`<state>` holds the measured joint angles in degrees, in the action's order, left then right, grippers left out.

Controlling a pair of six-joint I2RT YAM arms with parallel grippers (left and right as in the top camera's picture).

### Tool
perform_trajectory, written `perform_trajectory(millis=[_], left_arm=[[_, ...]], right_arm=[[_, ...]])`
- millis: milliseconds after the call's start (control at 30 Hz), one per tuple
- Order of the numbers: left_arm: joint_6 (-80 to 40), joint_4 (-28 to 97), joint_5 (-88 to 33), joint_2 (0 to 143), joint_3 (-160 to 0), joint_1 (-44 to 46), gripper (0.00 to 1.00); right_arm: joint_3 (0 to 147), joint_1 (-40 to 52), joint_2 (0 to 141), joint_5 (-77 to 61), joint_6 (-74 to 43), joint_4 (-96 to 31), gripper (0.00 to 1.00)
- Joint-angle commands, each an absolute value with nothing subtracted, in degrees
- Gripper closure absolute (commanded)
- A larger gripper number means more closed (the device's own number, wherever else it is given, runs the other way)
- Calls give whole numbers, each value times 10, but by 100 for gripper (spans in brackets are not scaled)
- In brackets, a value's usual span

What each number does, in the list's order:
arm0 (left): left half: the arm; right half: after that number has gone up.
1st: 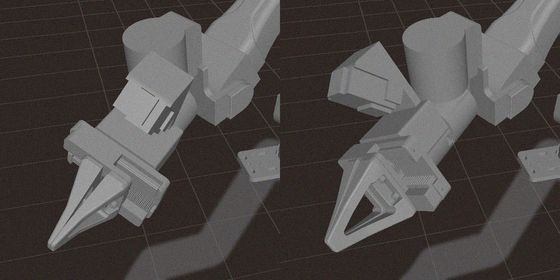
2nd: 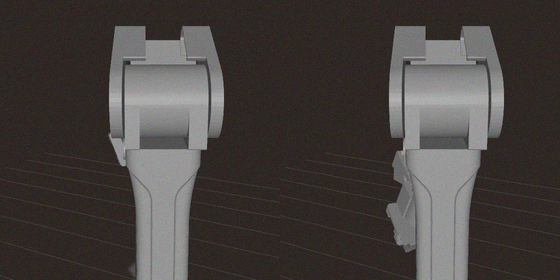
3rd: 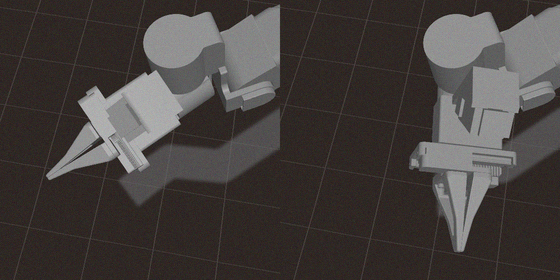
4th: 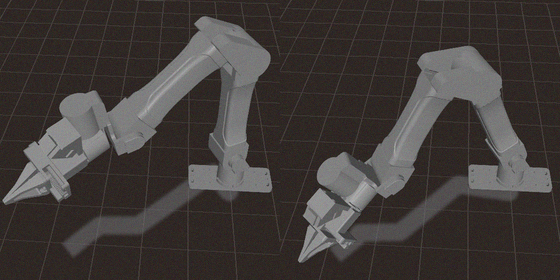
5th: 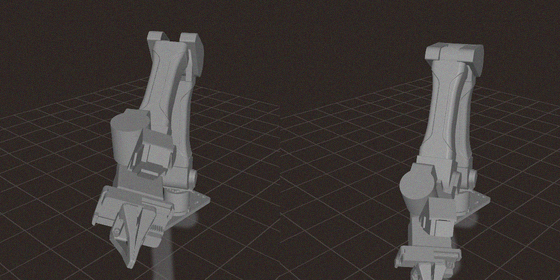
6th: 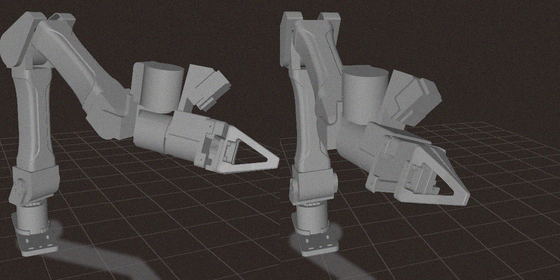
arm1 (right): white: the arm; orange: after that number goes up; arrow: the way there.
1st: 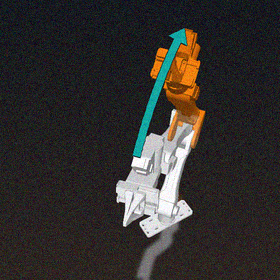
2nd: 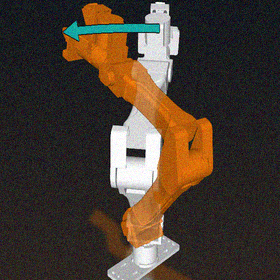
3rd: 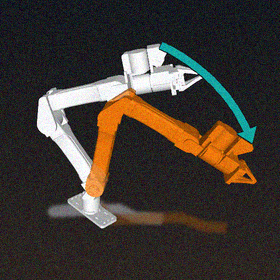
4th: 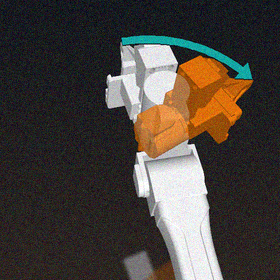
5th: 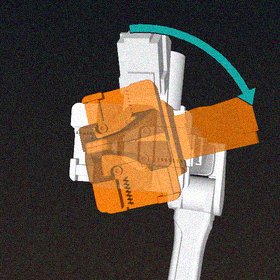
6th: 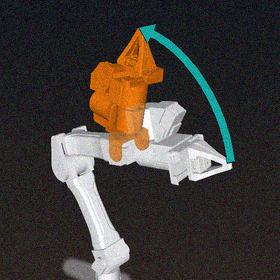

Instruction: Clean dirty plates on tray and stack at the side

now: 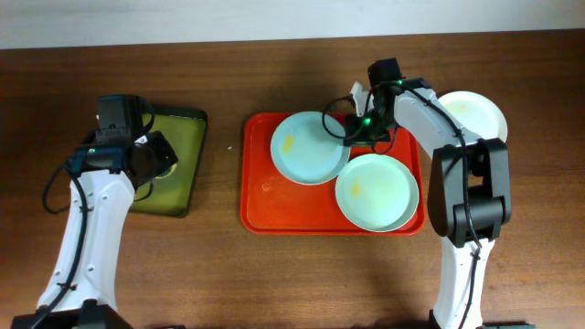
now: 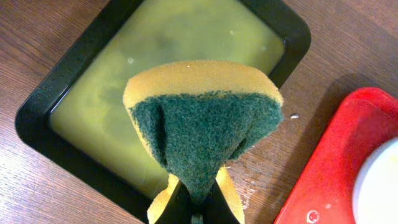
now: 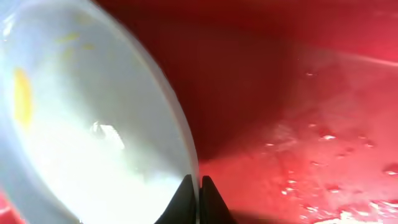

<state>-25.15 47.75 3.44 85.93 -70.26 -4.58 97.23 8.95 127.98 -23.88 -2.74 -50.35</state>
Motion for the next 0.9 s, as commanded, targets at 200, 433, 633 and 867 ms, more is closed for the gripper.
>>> perform_trajectory(millis=[200,433,633,867], left_arm=[[-276,352,-109,905,-700,105,100],[-326,217,-101,1058,-700,221,100],[-351,187,-44,1122,-700,292,100],[-322,326,97,1124,-723,255,100]], right_arm=[[966,152,1267,-183,-25,-543,96],[964,169,1271,-173,-25,-536,96],[959,169,1271,-173,-25,-527,96],[870,169,1271,-172,-26,-448,96]])
